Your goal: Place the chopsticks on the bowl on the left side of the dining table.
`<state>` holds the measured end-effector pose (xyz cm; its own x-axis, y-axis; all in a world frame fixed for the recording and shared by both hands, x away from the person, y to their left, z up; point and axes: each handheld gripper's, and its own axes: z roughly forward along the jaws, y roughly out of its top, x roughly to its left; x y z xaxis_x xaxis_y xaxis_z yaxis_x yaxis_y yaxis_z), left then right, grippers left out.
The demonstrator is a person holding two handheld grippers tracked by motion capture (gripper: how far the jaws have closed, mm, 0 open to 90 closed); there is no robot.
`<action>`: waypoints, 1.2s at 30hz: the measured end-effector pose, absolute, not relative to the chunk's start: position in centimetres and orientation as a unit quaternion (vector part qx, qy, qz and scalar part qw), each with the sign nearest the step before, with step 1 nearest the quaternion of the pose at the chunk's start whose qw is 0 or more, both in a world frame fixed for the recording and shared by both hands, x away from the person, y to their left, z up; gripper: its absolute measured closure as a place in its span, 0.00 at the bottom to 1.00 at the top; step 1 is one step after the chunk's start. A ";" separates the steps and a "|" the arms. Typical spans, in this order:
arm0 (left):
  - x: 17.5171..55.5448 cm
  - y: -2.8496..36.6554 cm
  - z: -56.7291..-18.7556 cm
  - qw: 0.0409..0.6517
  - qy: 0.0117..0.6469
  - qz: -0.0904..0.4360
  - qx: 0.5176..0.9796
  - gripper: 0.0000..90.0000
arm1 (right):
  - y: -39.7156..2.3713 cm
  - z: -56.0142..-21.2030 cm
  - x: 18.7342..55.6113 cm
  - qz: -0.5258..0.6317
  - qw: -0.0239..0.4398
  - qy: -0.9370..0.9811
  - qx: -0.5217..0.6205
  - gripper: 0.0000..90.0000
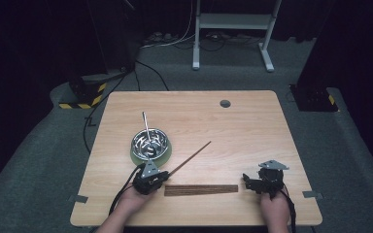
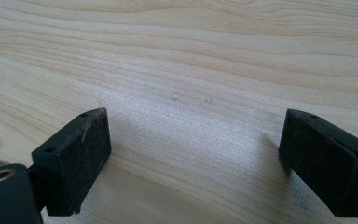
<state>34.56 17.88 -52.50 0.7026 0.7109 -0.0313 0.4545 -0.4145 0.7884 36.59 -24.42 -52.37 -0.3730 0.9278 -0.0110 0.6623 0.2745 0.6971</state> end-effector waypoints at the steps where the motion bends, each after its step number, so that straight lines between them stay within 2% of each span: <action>1: 34.5 17.9 -52.5 0.418 0.356 0.156 0.821 0.93 | -24.4 -52.4 36.6 0.309 0.215 0.769 0.517 0.10; 20: 33.3 19.7 -50.3 0.499 0.354 0.188 0.768 0.93 | -24.4 -52.4 36.6 0.310 0.219 0.768 0.516 0.10; 36: 32.6 21.2 -49.0 0.526 0.354 0.209 0.744 0.93 | -24.4 -52.4 36.6 0.311 0.220 0.769 0.513 0.10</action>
